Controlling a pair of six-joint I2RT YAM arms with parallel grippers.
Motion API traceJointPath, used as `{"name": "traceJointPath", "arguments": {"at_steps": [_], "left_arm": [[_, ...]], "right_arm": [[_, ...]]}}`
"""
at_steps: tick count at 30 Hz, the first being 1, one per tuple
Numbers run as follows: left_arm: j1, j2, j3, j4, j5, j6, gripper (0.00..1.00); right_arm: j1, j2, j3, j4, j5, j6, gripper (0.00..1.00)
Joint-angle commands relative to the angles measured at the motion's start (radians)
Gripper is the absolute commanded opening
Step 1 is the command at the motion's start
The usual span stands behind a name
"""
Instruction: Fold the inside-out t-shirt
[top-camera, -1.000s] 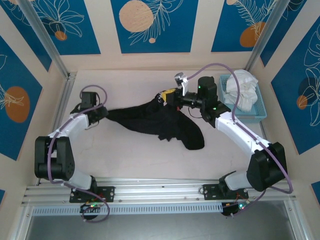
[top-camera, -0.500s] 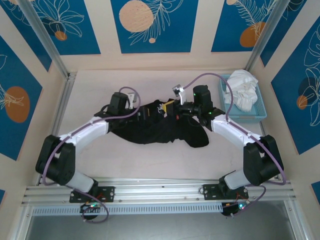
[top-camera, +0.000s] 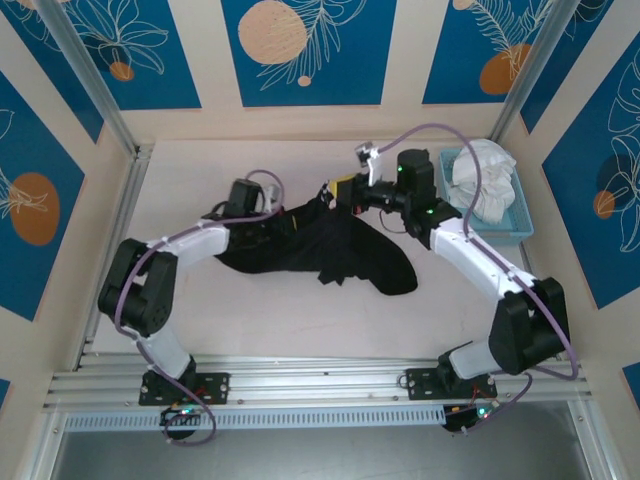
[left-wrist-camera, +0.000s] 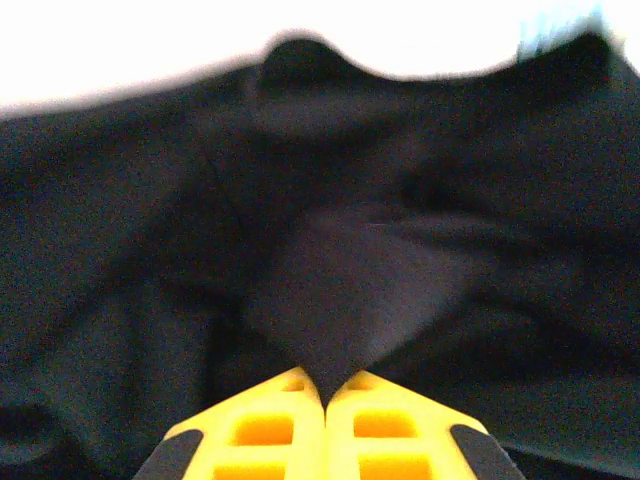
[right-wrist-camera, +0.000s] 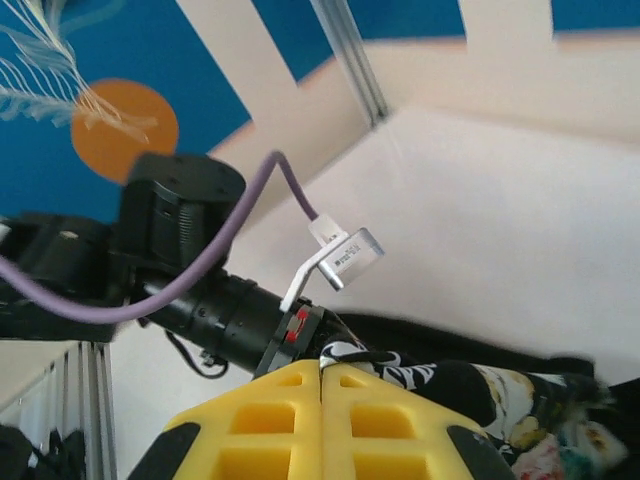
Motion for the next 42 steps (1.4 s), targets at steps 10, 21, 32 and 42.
{"name": "traceJointPath", "arguments": {"at_steps": [10,21,32,42], "left_arm": [[0.181,-0.204,-0.085,0.219,0.036,-0.114,0.0],[0.173,-0.225,-0.162,0.068,-0.103,0.055,0.0],[0.043,-0.289,-0.121,-0.324,-0.571,0.325,0.44],[-0.126,-0.036,0.103,-0.313,-0.502,0.377,0.61]], "right_arm": [[-0.1,-0.29,-0.272,0.085,0.021,0.046,0.0],[-0.088,-0.275,-0.412,-0.09,0.096,0.047,0.0],[0.092,-0.222,-0.524,-0.142,0.037,-0.042,0.0],[0.098,-0.211,-0.512,-0.131,0.057,-0.051,0.0]]}}
